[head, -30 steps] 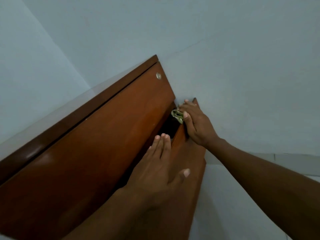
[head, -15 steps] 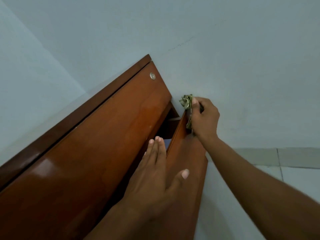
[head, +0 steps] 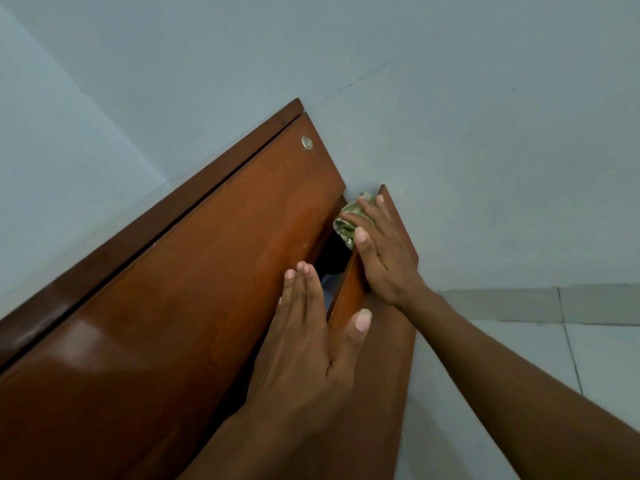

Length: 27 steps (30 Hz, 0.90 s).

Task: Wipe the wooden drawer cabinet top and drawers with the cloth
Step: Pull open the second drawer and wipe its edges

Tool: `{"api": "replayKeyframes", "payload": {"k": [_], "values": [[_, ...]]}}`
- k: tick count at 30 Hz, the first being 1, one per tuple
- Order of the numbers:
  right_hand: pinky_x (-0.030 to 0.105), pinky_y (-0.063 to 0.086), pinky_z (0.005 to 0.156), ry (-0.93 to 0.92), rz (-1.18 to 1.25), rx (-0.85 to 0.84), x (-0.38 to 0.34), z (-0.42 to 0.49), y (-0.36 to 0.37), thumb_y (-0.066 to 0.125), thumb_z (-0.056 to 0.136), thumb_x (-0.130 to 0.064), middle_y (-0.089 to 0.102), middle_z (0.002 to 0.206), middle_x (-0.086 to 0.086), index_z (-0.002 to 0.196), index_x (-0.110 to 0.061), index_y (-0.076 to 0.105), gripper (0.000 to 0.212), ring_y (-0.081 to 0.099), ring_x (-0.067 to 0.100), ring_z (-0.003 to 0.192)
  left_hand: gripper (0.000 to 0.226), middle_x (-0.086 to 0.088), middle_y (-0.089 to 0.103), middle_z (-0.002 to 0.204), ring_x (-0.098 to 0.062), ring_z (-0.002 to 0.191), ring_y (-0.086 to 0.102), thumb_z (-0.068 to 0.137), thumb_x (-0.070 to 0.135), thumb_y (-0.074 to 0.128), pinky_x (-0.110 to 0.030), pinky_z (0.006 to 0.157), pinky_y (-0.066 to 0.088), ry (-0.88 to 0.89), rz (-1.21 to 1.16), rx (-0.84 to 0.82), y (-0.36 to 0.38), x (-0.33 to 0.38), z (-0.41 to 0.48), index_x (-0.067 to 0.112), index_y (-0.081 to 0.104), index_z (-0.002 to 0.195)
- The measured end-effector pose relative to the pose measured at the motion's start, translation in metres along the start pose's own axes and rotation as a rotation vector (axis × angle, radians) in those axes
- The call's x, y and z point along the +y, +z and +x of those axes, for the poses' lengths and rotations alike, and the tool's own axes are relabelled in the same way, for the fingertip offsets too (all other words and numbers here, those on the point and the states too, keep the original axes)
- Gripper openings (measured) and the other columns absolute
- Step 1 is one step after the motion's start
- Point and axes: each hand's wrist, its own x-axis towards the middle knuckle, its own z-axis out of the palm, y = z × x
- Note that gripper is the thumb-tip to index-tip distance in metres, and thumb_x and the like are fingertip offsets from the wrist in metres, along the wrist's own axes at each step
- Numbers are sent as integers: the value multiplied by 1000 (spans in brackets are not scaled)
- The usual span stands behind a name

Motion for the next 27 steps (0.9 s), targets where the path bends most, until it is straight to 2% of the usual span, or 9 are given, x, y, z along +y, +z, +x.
{"api": "replayKeyframes", "payload": {"k": [4, 8, 12, 13, 15, 17, 19, 23, 27], "values": [[43, 14, 127, 11, -11, -22, 26, 32, -7, 18, 103, -55, 42, 157, 2, 136, -19, 59, 64, 15, 15, 155, 101, 22, -40, 156, 13, 134, -40, 69, 89, -4, -14, 110, -21, 40, 38, 1, -2, 0, 1, 33, -34, 149], [40, 18, 126, 68, -25, -9, 38, 53, -11, 20, 101, -55, 45, 154, 3, 137, -14, 58, 66, 21, 18, 153, 102, 21, -41, 156, 13, 133, -42, 67, 89, -5, -15, 110, -22, 43, 43, 11, -2, 1, 3, 33, -36, 147], [41, 27, 123, 130, 25, 124, 30, 43, 0, 23, 105, -51, 47, 153, 2, 140, -18, 55, 58, 33, 18, 149, 101, 16, -40, 158, 7, 136, -42, 71, 87, -8, -21, 116, -21, 54, 92, 57, -1, 0, 3, 28, -36, 148], [42, 31, 121, 226, 82, 195, 22, 37, 3, 21, 105, -54, 50, 150, 1, 141, -23, 53, 58, 39, 17, 144, 100, 15, -41, 158, 5, 137, -43, 72, 86, -9, -23, 117, -21, 56, 127, 75, -1, 0, 3, 27, -36, 148], [47, 40, 113, 593, 295, 386, 1, 22, 4, 14, 99, -67, 61, 134, 1, 134, -28, 56, 67, 55, 22, 127, 98, 11, -42, 158, 0, 139, -43, 75, 84, -11, -25, 117, -22, 63, 186, 130, -1, 0, 4, 24, -37, 149], [47, 45, 107, 963, 601, 511, -11, -1, 4, 11, 95, -75, 67, 119, 6, 127, -22, 63, 81, 62, 26, 112, 96, 6, -38, 160, -5, 143, -40, 81, 81, -9, -28, 119, -21, 80, 226, 193, 0, -1, 5, 20, -32, 152], [48, 45, 109, 1064, 754, 520, -28, -34, 6, 15, 91, -78, 68, 123, 6, 128, -22, 65, 84, 63, 25, 114, 91, -3, -25, 166, -13, 151, -28, 91, 75, -6, -34, 124, -12, 125, 298, 266, 1, -4, 6, 14, -19, 157], [42, 36, 118, 900, 726, 438, -75, -95, 23, 22, 94, -67, 59, 141, -14, 137, -41, 57, 61, 53, 8, 131, 74, -17, 7, 168, -27, 156, 2, 103, 51, 7, -44, 126, 3, 163, 466, 385, 1, -17, 7, 3, 9, 159], [35, 21, 126, 518, 424, 94, -84, -135, 45, 26, 101, -53, 30, 161, -22, 154, -38, 36, 56, 25, -7, 147, 69, -21, 10, 167, -32, 156, 5, 102, 39, 19, -48, 125, 5, 147, 633, 361, -2, -35, 4, -1, 14, 158]]}}
